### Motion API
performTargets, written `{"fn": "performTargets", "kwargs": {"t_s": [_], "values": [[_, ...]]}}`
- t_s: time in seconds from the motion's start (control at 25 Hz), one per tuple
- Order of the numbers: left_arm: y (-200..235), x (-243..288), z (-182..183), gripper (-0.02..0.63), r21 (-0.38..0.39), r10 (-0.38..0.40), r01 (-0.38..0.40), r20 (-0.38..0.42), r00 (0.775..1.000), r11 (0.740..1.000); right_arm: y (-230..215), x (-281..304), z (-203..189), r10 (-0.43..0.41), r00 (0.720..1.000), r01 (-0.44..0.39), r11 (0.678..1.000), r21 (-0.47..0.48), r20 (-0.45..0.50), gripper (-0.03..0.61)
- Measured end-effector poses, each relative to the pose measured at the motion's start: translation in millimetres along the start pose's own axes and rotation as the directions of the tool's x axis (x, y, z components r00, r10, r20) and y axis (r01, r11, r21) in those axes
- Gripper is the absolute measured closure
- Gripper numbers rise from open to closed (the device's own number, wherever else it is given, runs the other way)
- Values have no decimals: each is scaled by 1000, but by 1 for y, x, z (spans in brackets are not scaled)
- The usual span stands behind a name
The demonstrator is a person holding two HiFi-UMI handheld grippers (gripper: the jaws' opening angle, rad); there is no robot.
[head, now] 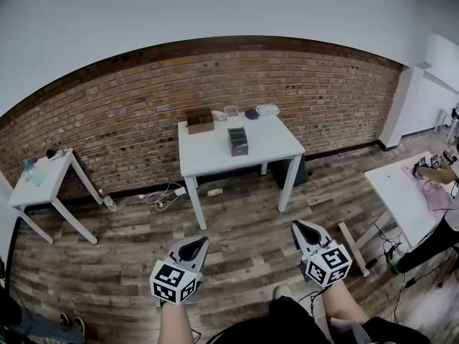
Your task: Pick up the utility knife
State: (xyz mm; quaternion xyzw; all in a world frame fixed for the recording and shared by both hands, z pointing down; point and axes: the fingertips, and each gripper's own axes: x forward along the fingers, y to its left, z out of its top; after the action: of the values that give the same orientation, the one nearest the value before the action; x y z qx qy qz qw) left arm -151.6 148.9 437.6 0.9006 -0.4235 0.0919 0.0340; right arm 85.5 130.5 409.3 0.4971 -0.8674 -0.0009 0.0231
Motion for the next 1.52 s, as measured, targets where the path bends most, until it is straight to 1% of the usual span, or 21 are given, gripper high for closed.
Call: {"fn": "performTargets", "kwargs": {"t_s": [0.08,0.2,0.44,0.56,0.64,0.8,0.92,1.12,1.24,1.4,1.52], "values": [[4,1,-7,621,-2,-7,7,-7,1000,1000,0,3,0,2,1000,-2,1000,15,4,580],[9,3,-14,621,-14,-4,4,-14,1000,1000,3,9,4,9,1000,-9,1000,-10,9,580],[24,17,-15,620,-4,2,-2,-13,1000,1000,-1,28,2,33,999,-33,999,-29,13,580],[32,31,-15,621,3,6,-6,-24,1000,1000,-10,40,0,26,1000,-26,999,-33,14,580],[36,41,-13,621,16,7,-6,-33,999,1000,-20,48,1,19,1000,-19,999,-28,23,580],[47,72,-9,620,43,12,-9,-49,999,999,-45,73,3,37,998,-36,999,-26,42,580],[59,98,-3,620,55,22,-19,-61,998,998,-67,97,0,50,998,-50,999,-8,42,580],[79,146,15,621,90,44,-36,-93,995,995,-105,141,-8,96,995,-95,995,-13,32,580],[88,175,25,620,105,75,-63,-107,991,992,-131,166,-13,127,991,-127,992,3,28,580],[100,215,37,621,85,111,-103,-99,989,991,-160,196,-18,184,983,-184,983,-3,17,580],[104,241,40,620,95,124,-113,-118,985,989,-177,214,-20,224,974,-224,974,-13,2,580]]}}
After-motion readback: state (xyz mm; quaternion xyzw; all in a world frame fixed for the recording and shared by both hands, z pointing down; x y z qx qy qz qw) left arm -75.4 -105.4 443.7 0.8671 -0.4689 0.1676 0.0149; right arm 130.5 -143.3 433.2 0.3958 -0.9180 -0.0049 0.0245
